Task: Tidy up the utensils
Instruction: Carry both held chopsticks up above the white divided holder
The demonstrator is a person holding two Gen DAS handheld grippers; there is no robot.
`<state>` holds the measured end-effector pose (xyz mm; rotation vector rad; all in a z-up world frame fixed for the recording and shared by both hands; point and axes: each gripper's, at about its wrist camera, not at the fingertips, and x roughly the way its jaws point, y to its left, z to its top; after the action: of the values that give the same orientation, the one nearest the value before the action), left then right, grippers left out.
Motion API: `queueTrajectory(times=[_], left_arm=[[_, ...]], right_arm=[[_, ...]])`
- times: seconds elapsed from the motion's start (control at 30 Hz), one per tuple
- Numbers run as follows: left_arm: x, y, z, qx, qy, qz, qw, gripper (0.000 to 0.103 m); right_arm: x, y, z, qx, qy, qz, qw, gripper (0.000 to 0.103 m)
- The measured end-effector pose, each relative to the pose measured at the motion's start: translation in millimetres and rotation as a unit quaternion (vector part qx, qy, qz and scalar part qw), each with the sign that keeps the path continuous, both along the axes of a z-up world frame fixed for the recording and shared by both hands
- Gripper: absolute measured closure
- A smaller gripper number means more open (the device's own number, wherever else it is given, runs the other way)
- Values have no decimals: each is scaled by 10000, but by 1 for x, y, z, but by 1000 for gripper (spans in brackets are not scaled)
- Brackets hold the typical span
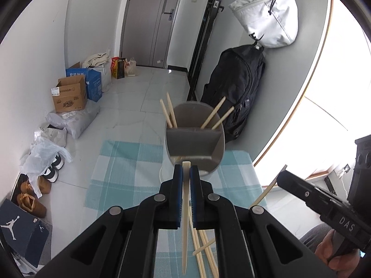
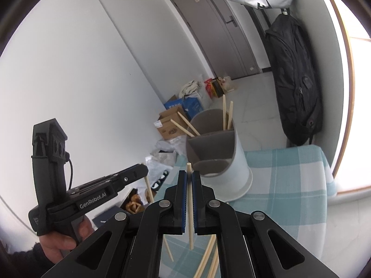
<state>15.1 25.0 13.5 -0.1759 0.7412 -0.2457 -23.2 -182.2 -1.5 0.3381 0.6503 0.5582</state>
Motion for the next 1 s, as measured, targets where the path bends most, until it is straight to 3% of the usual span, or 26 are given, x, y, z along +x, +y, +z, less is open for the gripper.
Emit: queueTrajectory(times=[0.6, 1.0], left_arm=[[45, -1, 83, -269, -555, 40, 9981, 101], [92, -3, 108, -330, -752, 95, 9966, 101]], right_arm=[[51, -4, 81, 104, -325, 54, 9994, 99], [109, -10, 114, 24, -498, -78, 9987, 99]])
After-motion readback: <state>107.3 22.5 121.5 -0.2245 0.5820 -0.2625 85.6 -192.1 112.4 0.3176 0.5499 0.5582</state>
